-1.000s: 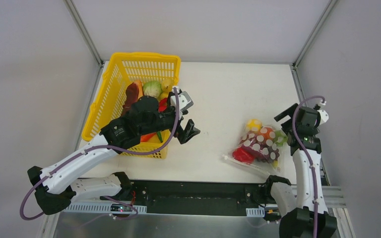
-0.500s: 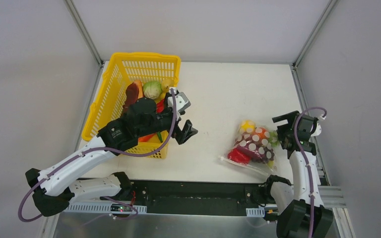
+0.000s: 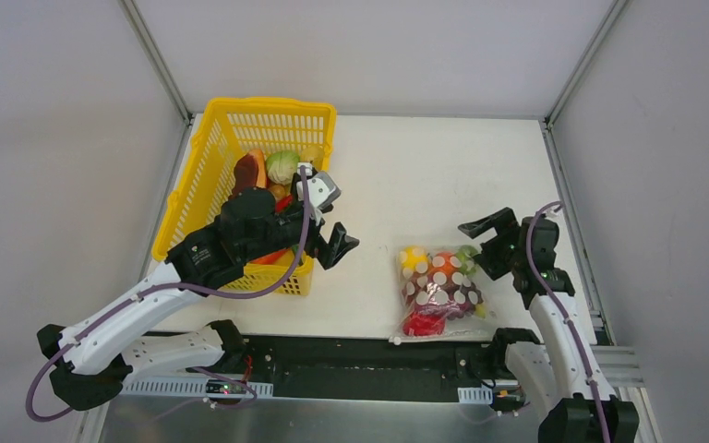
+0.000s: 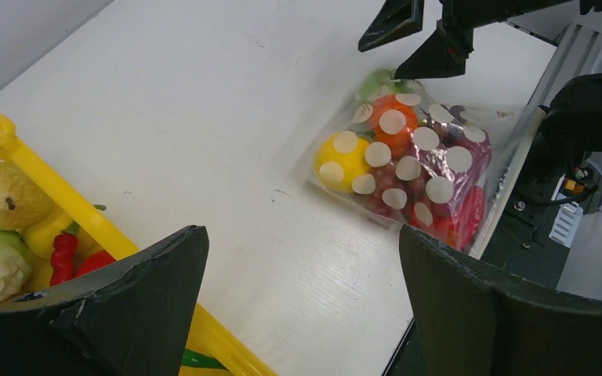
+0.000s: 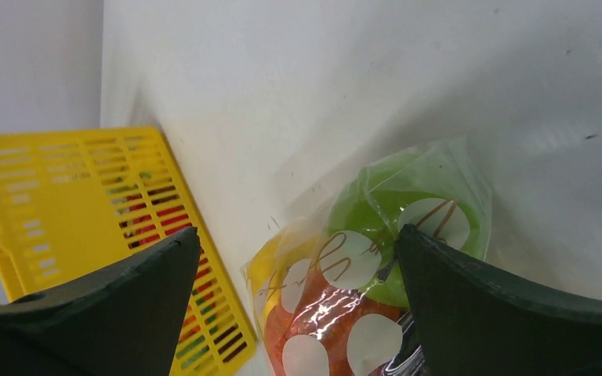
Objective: Place the food in the zip-top bag and seal the zipper
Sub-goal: Move the zipper food storage bag to the center of the board.
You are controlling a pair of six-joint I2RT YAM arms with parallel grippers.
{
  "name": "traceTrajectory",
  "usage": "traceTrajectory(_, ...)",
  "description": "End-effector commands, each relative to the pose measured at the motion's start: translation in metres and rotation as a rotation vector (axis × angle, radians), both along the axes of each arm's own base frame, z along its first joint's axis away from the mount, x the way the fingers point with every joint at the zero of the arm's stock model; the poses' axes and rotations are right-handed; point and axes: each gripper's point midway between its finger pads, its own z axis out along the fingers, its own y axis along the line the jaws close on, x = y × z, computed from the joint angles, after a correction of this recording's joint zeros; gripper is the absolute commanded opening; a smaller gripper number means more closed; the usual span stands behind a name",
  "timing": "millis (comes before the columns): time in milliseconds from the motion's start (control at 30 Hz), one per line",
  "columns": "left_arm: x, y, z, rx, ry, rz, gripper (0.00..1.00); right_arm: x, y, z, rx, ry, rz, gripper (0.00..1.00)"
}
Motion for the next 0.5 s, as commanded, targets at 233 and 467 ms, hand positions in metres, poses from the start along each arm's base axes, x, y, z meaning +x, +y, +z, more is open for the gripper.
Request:
traceTrajectory(233,0.003,0.008,0.009,-0.035,0.011,0.05,0.95,-0.036,-0.075,0.041,-0.37,0.033,-0.265,1.0)
traceTrajectory(467,-0.014,-0.054,0.009,-0.133,0.256,-0.057,0.94,-0.052,-0.052,0.041,-0.18,-0.007,-0.283,1.0)
